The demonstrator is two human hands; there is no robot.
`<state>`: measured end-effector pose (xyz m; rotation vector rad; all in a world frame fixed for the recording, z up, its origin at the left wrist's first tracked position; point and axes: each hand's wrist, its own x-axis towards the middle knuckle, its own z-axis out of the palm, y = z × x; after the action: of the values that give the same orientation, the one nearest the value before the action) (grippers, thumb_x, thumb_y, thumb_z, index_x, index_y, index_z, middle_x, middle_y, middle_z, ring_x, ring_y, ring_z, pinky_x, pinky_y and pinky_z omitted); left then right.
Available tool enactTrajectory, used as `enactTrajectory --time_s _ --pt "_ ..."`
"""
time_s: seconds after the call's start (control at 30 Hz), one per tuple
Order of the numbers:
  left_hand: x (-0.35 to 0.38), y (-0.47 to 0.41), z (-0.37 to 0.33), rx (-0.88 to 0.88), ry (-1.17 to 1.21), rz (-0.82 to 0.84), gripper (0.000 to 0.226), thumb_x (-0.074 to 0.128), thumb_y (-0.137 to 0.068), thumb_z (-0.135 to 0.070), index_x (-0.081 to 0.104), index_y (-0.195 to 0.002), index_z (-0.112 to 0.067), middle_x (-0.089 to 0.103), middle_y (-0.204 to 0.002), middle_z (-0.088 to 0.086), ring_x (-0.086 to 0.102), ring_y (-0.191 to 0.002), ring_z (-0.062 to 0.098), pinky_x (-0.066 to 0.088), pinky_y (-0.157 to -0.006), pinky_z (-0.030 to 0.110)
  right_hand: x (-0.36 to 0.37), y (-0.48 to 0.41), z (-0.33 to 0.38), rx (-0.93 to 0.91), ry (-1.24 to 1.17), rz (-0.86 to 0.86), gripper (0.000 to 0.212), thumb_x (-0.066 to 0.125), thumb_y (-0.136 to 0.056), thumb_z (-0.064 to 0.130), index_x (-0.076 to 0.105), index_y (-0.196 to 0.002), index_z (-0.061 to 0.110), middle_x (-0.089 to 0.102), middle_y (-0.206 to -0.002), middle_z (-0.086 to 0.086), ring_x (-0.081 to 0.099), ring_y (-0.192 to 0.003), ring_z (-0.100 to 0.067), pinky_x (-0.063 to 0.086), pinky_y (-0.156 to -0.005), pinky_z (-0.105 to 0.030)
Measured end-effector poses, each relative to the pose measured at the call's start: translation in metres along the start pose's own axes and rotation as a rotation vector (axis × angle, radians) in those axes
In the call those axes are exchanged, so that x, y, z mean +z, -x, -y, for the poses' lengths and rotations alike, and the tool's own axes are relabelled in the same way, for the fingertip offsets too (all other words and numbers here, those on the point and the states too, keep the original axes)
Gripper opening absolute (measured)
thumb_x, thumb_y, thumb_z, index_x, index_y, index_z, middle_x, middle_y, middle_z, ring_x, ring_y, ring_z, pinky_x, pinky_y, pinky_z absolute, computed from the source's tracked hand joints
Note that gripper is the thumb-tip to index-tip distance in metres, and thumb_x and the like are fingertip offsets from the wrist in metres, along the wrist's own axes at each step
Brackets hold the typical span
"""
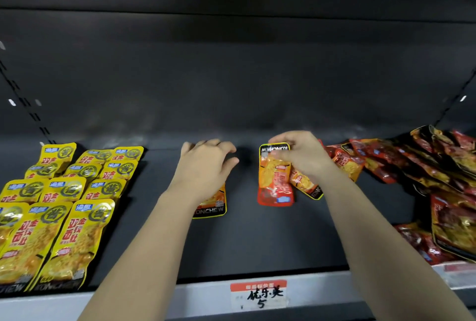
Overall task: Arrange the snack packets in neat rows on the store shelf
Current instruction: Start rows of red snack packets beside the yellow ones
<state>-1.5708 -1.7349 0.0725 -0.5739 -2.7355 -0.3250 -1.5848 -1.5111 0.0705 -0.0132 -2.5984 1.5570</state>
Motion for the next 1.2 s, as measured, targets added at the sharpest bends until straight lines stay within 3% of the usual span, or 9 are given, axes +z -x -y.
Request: enactTrajectory --time_s 0.2,0.33,0.4,0.53,0.67,0.8,0.97,1.1,1.2 --pt "-0.002 0.006 0.002 -0.095 0.294 0.086 0.074 0.028 -0.07 -0.084 0.059 -0.116 -0.035 0.065 -0.109 -0.014 0.057 -0.107 0.009 0.034 -0.099 0.037 -0.005 0.007 0.018 -0.014 -0.542 -0.045 0.013 0.056 -0.095 0.001 0.055 -0.091 0.014 0.059 -0.077 -0.002 0.055 -0.06 -0.008 0.043 -0.048 -0.018" --pt "-0.007 0.005 -0.002 -0.184 0.653 0.055 0.049 0.075 -0.064 -0.062 0.057 -0.101 -0.035 0.066 -0.086 -0.018 0.06 -0.084 -0.003 0.044 -0.076 0.012 0.008 0.012 0.025 0.002 -0.742 0.129 0.01 0.052 -0.097 0.002 0.049 -0.095 0.012 0.064 -0.078 -0.002 0.063 -0.064 -0.01 0.051 -0.052 -0.022" --pt "-0.007 0.002 0.002 -0.233 0.809 -0.04 0.046 0.088 -0.062 -0.032 0.057 -0.096 -0.032 0.067 -0.085 -0.014 0.062 -0.076 -0.004 0.046 -0.071 0.013 0.013 0.014 0.027 0.009 -0.723 0.194 0.015 0.054 -0.095 -0.001 0.048 -0.099 0.012 0.066 -0.084 -0.003 0.067 -0.07 -0.013 0.055 -0.057 -0.025" --pt "-0.008 -0.001 0.011 -0.324 1.319 -0.211 0.048 0.082 -0.065 -0.005 0.054 -0.102 -0.02 0.071 -0.094 0.005 0.068 -0.086 0.023 0.055 -0.084 0.045 0.019 0.019 0.028 -0.004 -0.573 0.314 0.033 0.064 -0.087 -0.004 0.048 -0.106 0.016 0.067 -0.095 -0.007 0.069 -0.073 -0.017 0.056 -0.058 -0.028" --pt "-0.012 0.002 0.006 -0.262 1.428 -0.176 0.011 0.068 -0.086 -0.011 0.066 -0.096 -0.007 0.071 -0.091 0.015 0.067 -0.082 0.027 0.055 -0.082 0.046 0.038 0.026 0.034 -0.161 -0.383 0.327 0.029 0.07 -0.085 0.004 0.055 -0.109 0.009 0.073 -0.09 -0.006 0.068 -0.074 -0.016 0.052 -0.056 -0.025" --pt "-0.01 0.003 0.002 -0.225 1.508 -0.089 0.022 0.071 -0.082 -0.029 0.07 -0.093 -0.009 0.071 -0.091 0.016 0.067 -0.079 0.029 0.056 -0.072 0.042 0.048 0.028 0.036 -0.239 -0.286 0.287 0.035 0.073 -0.084 0.008 0.057 -0.115 0.013 0.075 -0.093 -0.008 0.072 -0.074 -0.022 0.05 -0.053 -0.028" --pt "-0.007 0.003 0.004 -0.194 1.334 -0.189 0.021 0.072 -0.083 -0.025 0.07 -0.103 -0.018 0.074 -0.1 0.007 0.07 -0.093 0.025 0.054 -0.085 0.044 0.034 0.025 0.03 -0.257 -0.032 0.315 0.02 0.071 -0.086 0.025 0.058 -0.1 0.022 0.072 -0.082 0.0 0.071 -0.076 -0.016 0.052 -0.059 -0.026" --pt "-0.006 0.002 0.017 -0.238 0.748 -0.34 0.018 0.064 -0.088 -0.029 0.064 -0.098 -0.014 0.066 -0.094 0.001 0.064 -0.089 0.024 0.05 -0.079 0.041 0.002 0.011 0.014 -0.25 0.237 -0.009 0.004 0.067 -0.089 0.028 0.068 -0.088 0.024 0.071 -0.075 0.006 0.064 -0.069 -0.004 0.054 -0.074 -0.03" --pt "-0.005 0.001 0.019 -0.21 0.387 -0.348 0.021 0.061 -0.092 -0.021 0.053 -0.1 -0.003 0.055 -0.095 0.007 0.056 -0.089 0.033 0.034 -0.068 0.034 -0.029 0.007 0.003 -0.058 0.379 -0.046 0.014 0.073 -0.083 0.027 0.071 -0.096 0.023 0.069 -0.084 0.008 0.061 -0.074 -0.002 0.046 -0.069 -0.018"
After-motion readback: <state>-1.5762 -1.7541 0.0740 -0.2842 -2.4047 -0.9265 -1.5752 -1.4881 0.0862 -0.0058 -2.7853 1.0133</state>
